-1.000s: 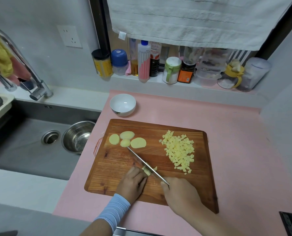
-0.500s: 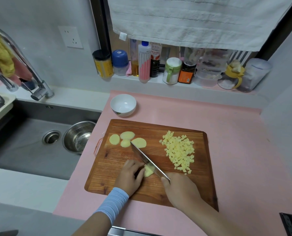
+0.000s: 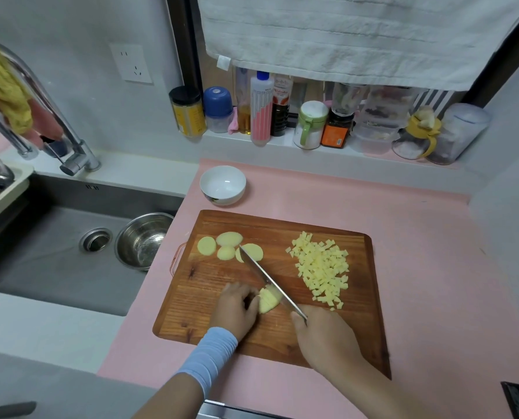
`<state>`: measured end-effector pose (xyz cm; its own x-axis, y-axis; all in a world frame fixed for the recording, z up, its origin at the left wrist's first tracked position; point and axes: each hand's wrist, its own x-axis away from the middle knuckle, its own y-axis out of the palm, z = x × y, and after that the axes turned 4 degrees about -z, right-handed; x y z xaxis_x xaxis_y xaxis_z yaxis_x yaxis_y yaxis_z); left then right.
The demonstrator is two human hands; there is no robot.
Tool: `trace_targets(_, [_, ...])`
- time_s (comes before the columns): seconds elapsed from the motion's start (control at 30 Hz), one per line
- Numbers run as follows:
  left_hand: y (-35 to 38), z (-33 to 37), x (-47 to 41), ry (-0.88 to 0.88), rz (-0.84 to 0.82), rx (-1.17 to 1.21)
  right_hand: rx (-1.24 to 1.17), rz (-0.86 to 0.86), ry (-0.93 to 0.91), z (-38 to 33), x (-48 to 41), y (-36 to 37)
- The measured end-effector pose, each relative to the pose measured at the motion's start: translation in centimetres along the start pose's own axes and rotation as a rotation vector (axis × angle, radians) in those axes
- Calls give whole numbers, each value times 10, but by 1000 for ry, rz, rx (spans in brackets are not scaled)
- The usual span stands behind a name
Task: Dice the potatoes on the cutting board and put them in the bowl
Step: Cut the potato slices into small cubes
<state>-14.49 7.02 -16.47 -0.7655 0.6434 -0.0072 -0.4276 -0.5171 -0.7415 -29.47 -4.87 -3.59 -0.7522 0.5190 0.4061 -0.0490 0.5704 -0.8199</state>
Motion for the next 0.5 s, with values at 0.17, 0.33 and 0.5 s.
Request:
trace_targets(0.17, [-3, 10, -16, -218, 18, 71, 6, 6, -17, 0, -1, -3])
trace_targets(0.33, [-7, -1, 7, 134, 124, -7, 16, -63, -14, -2, -1, 3])
trace_targets(0.5, [6, -17, 28, 478, 64, -53, 58, -101, -36, -4, 2, 10])
